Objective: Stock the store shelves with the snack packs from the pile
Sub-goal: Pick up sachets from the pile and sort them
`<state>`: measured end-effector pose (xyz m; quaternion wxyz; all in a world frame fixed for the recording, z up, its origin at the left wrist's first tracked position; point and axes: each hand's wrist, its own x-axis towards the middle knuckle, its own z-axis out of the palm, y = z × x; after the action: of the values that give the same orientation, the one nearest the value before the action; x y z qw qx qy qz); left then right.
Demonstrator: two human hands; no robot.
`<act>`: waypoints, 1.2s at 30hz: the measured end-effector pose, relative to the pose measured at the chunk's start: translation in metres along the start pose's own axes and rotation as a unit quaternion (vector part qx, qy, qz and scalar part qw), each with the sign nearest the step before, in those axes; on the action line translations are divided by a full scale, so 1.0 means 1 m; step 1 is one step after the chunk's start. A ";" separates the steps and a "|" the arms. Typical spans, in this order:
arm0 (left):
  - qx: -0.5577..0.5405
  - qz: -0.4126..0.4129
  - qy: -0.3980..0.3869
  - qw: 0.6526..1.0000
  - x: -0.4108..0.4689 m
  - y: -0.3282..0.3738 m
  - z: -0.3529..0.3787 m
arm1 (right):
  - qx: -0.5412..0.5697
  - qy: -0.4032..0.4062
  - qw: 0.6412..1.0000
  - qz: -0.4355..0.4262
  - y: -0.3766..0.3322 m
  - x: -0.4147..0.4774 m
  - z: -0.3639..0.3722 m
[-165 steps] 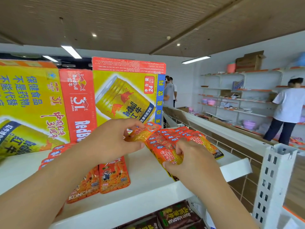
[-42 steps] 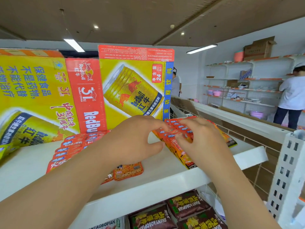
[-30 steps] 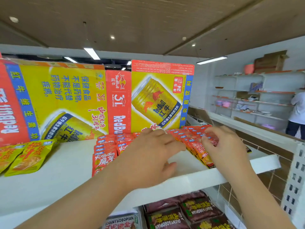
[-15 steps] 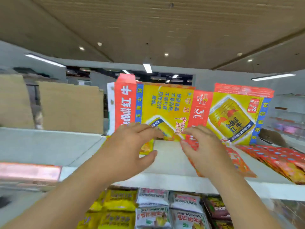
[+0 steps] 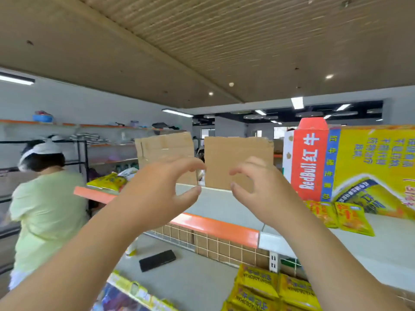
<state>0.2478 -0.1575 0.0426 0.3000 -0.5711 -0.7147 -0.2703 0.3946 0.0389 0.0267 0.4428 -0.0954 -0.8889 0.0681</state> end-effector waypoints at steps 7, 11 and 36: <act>0.039 -0.083 -0.034 0.995 -0.004 -0.086 0.009 | 0.047 -0.047 0.997 -0.049 -0.032 0.063 0.072; 0.043 -0.118 -0.058 0.990 0.009 -0.129 0.030 | 0.058 -0.087 0.993 -0.062 -0.030 0.109 0.108; 0.034 -0.200 -0.215 0.955 0.097 -0.416 0.181 | -0.099 -0.422 0.900 0.041 0.021 0.292 0.341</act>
<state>-0.1976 -0.0459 -0.0260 0.0987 -0.4506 -0.8706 -0.1710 -0.0483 0.1136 0.0444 0.0111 -0.1374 -0.9900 0.0311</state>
